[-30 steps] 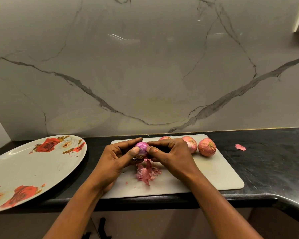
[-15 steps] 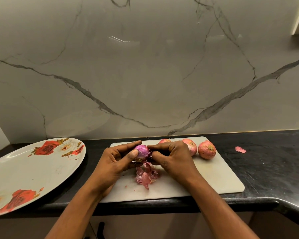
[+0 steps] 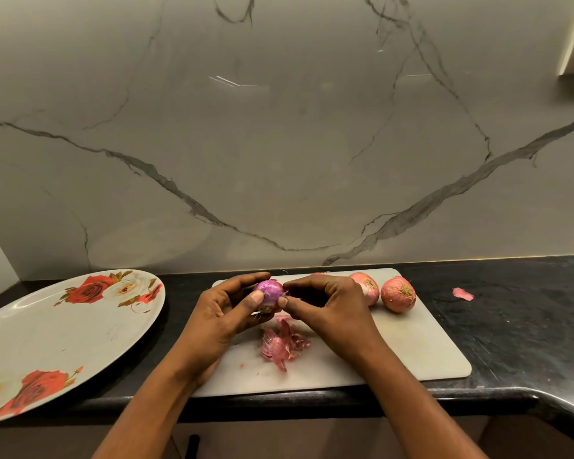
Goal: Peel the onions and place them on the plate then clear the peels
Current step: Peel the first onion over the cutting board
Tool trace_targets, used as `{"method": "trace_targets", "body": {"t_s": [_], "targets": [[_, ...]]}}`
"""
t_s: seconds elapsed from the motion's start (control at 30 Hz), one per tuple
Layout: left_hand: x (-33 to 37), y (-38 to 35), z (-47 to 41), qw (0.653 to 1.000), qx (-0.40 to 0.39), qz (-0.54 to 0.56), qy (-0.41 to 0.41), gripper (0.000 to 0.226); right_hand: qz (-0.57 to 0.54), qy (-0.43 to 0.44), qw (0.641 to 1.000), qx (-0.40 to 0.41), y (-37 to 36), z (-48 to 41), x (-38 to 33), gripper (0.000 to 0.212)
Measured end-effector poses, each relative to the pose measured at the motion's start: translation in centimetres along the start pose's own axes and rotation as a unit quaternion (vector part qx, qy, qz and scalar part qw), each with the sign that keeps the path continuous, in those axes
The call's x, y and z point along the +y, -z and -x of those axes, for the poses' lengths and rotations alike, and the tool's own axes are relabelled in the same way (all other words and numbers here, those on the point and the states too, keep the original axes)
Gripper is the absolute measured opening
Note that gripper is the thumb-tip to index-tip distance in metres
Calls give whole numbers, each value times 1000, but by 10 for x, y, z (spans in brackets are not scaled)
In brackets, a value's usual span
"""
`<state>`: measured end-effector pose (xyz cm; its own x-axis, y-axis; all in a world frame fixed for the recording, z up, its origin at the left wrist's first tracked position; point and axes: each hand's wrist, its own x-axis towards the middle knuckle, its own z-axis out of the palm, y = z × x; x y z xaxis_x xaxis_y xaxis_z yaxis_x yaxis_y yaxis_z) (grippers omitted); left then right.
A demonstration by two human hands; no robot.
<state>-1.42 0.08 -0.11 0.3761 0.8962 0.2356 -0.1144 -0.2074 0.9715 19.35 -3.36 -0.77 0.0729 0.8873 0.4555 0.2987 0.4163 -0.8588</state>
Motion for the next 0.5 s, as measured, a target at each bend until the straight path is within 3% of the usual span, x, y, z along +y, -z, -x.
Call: {"method": "trace_targets", "body": {"t_s": [0.5], "targets": [[-1,1,-5,999,26,38,4,42,76,-1,997,-5,0,1,1,13]]}}
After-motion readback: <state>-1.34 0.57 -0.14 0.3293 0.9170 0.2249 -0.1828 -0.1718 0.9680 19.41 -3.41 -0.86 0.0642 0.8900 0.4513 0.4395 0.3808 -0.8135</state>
